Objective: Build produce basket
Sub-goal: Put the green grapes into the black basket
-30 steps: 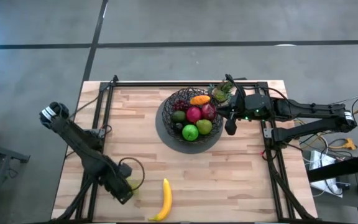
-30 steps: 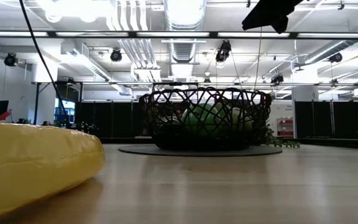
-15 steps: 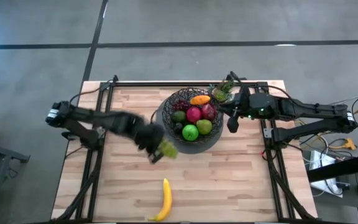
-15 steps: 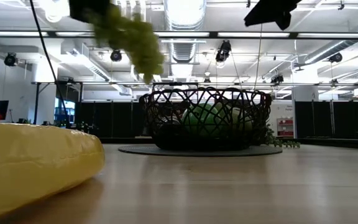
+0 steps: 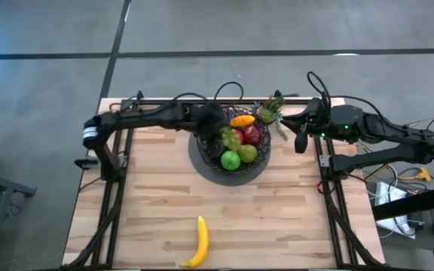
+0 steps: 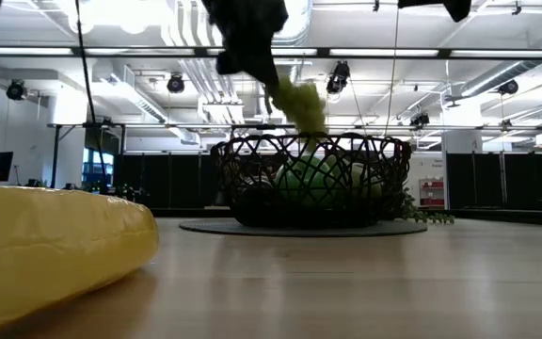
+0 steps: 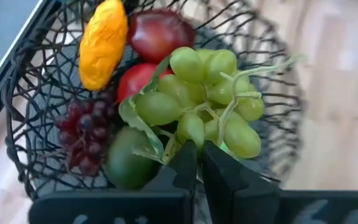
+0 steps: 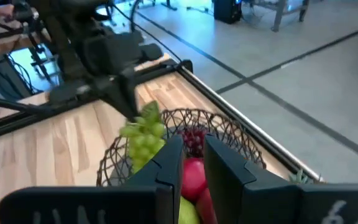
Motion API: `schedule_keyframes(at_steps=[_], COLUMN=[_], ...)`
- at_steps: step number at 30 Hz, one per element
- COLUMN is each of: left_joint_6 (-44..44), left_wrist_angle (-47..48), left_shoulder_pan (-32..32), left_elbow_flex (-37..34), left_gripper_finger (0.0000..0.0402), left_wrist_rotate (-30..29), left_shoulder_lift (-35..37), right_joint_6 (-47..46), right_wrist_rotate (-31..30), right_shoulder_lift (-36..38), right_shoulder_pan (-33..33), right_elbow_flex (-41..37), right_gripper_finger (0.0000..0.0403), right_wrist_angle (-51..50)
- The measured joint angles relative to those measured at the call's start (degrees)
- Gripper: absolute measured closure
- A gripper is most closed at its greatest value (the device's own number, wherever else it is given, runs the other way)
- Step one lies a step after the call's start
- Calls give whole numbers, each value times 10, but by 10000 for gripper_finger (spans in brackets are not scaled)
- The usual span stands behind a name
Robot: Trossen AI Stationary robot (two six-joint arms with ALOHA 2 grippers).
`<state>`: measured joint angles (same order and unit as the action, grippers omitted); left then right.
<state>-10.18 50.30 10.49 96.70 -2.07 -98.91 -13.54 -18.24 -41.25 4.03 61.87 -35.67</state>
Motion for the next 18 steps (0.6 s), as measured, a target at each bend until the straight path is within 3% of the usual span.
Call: schedule_keyframes(at_steps=[8, 18], left_joint_6=[22, 56], left_wrist_angle=[5, -4], left_shoulder_pan=[43, 59], left_elbow_flex=[-3, -5], left_gripper_finger=[401, 385], left_wrist_rotate=[12, -85], left_shoulder_lift=[-67, -96], right_joint_6=[-33, -34], right_wrist_rotate=[2, 2], right_shoulder_lift=[-14, -53], right_shoulder_pan=[0, 0], right_elbow_flex=[-1, -1], right_gripper_finger=[351, 351], right_wrist_angle=[-21, -19])
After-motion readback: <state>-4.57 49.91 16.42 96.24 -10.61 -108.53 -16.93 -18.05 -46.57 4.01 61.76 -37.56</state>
